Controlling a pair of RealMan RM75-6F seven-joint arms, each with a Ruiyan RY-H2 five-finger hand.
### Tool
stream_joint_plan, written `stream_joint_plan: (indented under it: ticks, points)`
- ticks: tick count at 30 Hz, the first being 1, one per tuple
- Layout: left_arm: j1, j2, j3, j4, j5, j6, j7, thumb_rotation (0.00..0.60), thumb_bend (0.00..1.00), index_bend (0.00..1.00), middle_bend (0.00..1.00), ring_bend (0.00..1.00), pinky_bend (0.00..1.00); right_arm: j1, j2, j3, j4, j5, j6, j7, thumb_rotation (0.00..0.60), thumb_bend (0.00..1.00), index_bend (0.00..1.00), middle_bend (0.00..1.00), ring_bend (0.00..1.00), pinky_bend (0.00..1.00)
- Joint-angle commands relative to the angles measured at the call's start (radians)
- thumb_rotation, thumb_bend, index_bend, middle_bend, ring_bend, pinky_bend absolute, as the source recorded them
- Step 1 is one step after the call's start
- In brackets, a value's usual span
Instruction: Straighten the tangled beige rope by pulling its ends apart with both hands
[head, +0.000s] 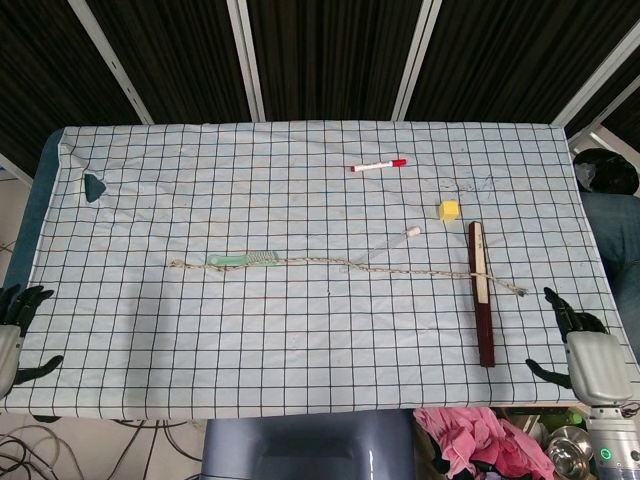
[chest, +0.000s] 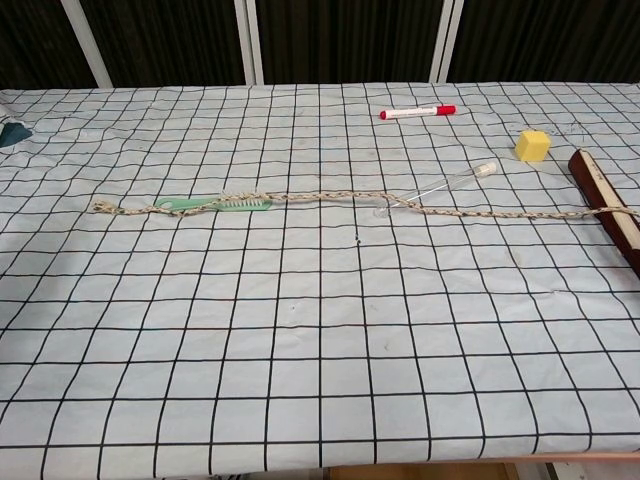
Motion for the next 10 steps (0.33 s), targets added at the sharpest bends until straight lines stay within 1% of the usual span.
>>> stream_joint_plan:
  ticks: [1,5,10]
  points:
    - [0.010,-0.020,-0.017,0.018,0.047,0.019,0.007,0.600,0.00,0.17,0.08,0.00,0.00,-0.002,-0.012,0.001,0.015,-0.001,-0.015,0.001,0.600,0.02,0.06,0.16,0.30,0.25]
    - [0.023,-0.040,-0.037,0.046,0.076,0.029,-0.026,0.600,0.00,0.17,0.07,0.00,0.00,0.003,-0.030,0.012,0.035,-0.011,-0.015,-0.010,0.600,0.02,0.06,0.16,0.30,0.25]
    - [0.038,-0.034,-0.053,0.052,0.071,0.017,-0.048,0.600,0.00,0.15,0.07,0.00,0.00,-0.002,-0.035,0.011,0.025,-0.025,-0.014,-0.023,0.600,0.02,0.06,0.16,0.30,0.25]
